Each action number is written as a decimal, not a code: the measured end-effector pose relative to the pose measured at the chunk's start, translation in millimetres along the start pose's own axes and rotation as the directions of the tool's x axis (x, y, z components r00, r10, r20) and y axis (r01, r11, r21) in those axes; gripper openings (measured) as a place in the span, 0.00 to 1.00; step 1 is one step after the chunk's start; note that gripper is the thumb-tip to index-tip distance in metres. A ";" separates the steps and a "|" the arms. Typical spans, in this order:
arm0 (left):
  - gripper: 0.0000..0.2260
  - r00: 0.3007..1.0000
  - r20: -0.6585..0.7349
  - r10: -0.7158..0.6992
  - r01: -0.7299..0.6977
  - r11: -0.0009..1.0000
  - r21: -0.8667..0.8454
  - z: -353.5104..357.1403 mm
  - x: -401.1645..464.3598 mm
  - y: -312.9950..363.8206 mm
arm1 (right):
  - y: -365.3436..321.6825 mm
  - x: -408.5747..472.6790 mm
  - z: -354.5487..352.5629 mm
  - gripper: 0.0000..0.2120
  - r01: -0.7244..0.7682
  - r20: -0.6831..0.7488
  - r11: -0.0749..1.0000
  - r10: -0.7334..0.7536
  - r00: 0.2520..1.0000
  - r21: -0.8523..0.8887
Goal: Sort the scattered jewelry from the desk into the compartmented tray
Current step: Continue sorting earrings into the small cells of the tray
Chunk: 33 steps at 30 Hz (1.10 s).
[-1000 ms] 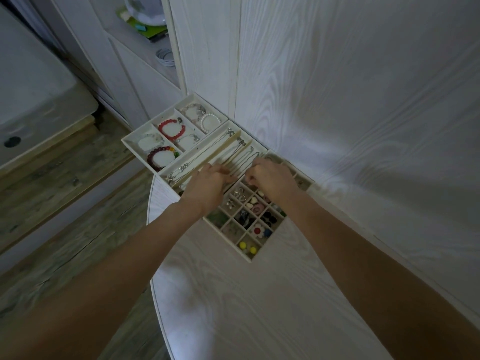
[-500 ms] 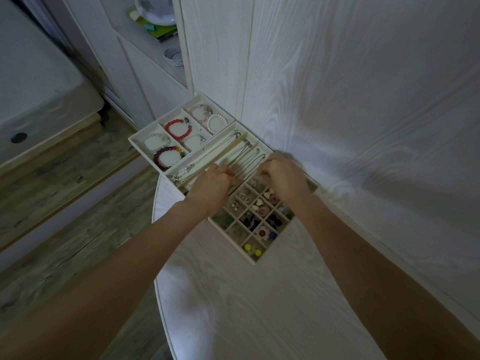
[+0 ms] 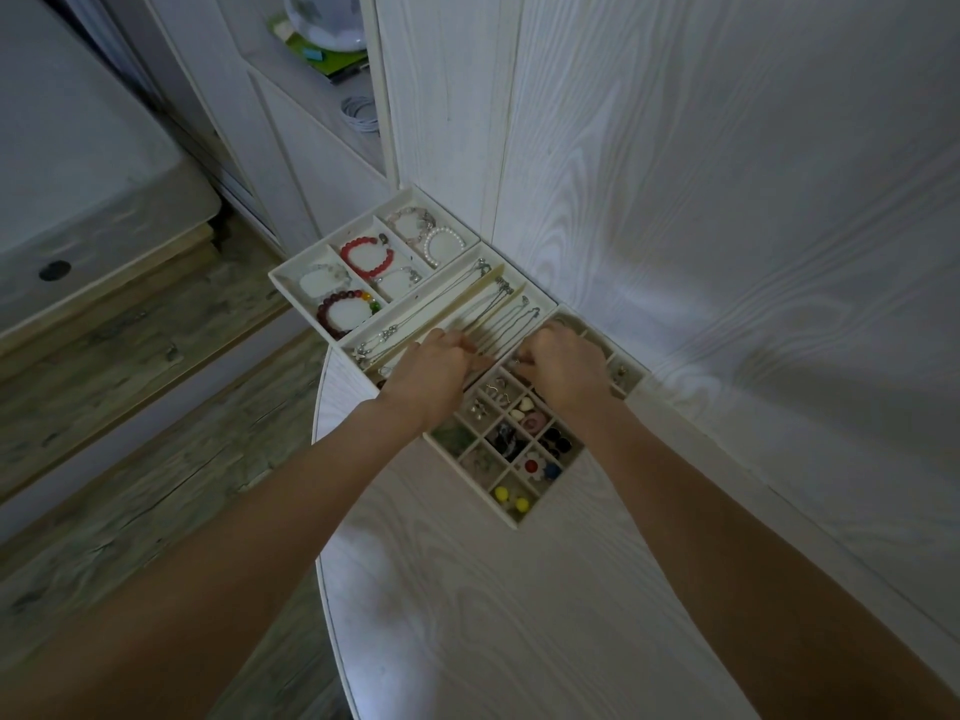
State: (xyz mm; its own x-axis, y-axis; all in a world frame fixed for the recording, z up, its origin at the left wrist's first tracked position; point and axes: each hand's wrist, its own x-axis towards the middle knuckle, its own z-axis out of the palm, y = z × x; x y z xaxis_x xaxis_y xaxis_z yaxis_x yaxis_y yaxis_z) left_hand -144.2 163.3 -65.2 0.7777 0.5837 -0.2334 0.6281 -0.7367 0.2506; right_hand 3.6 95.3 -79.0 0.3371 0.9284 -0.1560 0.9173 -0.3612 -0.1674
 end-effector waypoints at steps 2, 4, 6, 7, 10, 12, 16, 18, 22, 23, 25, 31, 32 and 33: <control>0.28 1.000 0.000 -0.001 0.001 1.000 0.005 -0.7 -0.1 0.3 | -2.2 0.0 0.3 0.07 -0.008 0.011 1.000 0.008 1.000 -0.009; 0.28 1.000 -0.002 -0.001 0.001 1.000 0.007 -1.4 -0.5 1.1 | -3.2 -0.5 0.2 0.06 -0.010 0.011 1.000 0.010 1.000 -0.018; 0.28 1.000 -0.006 0.005 -0.005 1.000 0.020 -2.1 -0.9 1.6 | -2.9 -0.9 0.3 0.04 -0.017 0.005 1.000 0.017 1.000 -0.022; 0.28 1.000 -0.006 0.010 -0.009 1.000 0.030 -2.4 -1.0 1.7 | -2.5 -1.4 0.3 0.04 -0.019 0.003 1.000 0.019 1.000 -0.020; 0.28 1.000 0.006 0.017 -0.017 0.999 0.042 -1.9 -2.3 1.6 | -3.1 -2.9 -0.1 0.02 -0.027 0.001 1.000 0.027 1.000 -0.010; 0.28 1.000 0.013 0.021 -0.021 1.000 0.020 -0.5 -4.2 2.1 | -3.5 -4.0 -0.5 0.04 -0.030 0.002 0.999 0.030 1.000 -0.013; 0.27 1.000 0.001 0.028 -0.028 0.999 0.031 0.2 -9.4 2.0 | -5.6 -6.2 -2.4 0.04 -0.042 0.000 0.999 0.042 0.999 -0.015; 0.27 0.999 0.000 0.046 -0.045 0.996 0.071 0.7 -11.7 2.1 | -7.3 -7.2 -3.2 0.05 -0.046 -0.006 0.998 0.046 0.999 -0.031; 0.25 0.999 0.014 0.047 -0.048 0.992 0.117 0.2 -14.4 3.2 | -7.7 -8.1 -3.0 0.06 -0.051 -0.022 0.999 0.051 0.998 -0.010; 0.25 0.999 0.016 0.049 -0.051 0.992 0.119 -0.6 -15.1 3.7 | -7.2 -9.9 -3.9 0.06 -0.050 -0.028 0.999 0.050 0.998 0.009; 0.24 0.999 0.019 0.045 -0.047 0.992 0.121 -1.5 -16.4 4.1 | -5.2 -13.6 -2.9 0.07 -0.044 -0.049 0.997 0.047 0.998 0.069; 0.21 1.000 0.000 0.003 -0.003 1.000 0.027 -10.1 -31.9 19.3 | 7.9 -59.8 -21.7 0.08 -0.134 -0.067 0.936 0.165 0.984 0.326; 0.20 1.000 0.001 0.019 -0.019 1.000 -0.021 -12.4 -36.9 29.3 | 13.6 -77.6 -28.6 0.08 -0.163 -0.083 0.917 0.206 0.975 0.365; 0.18 1.000 0.002 0.017 -0.017 0.998 -0.066 -12.7 -40.9 32.6 | 15.8 -88.1 -29.8 0.09 -0.177 -0.084 0.899 0.228 0.970 0.400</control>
State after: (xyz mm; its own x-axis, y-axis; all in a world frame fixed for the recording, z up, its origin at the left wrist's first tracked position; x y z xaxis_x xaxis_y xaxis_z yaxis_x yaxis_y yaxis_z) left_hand -155.2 119.8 -35.5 0.7883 0.5704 -0.2305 0.6151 -0.7223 0.3162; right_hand -5.3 10.3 -38.8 0.5544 0.8253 -0.1074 0.6803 -0.5238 -0.5127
